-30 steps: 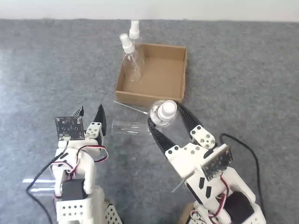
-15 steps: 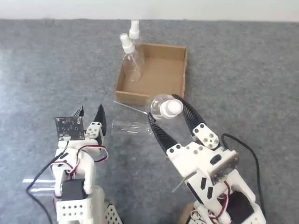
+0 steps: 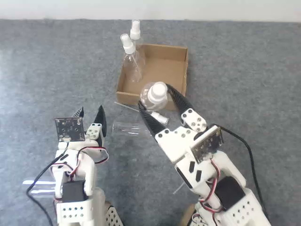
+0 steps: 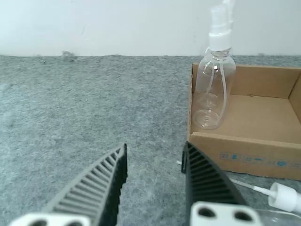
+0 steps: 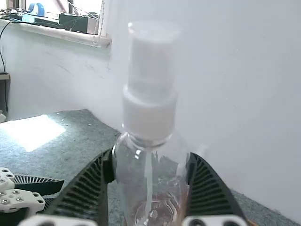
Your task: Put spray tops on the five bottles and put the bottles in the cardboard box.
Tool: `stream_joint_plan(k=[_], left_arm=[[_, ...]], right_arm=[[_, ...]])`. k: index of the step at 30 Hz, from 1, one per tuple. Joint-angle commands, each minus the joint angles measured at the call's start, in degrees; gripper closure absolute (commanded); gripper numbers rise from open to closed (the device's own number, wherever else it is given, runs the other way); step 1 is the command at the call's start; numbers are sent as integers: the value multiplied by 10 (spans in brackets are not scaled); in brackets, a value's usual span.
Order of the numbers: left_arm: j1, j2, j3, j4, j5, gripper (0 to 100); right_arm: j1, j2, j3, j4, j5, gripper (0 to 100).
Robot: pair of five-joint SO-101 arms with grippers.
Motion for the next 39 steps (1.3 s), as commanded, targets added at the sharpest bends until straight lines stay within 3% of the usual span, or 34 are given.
stream_joint_plan(k=[1,11,39], left_arm=[[-18,-12,-5,-20,-2,819],[-39,-12,-7,-20,-1,819],[-40,-12,-7,-20,-2,819]], right_arm=[[6,43,-40,-45,1,951],[4,136,-45,-123,1,951],[6,480,-275,-128,-4,946]])
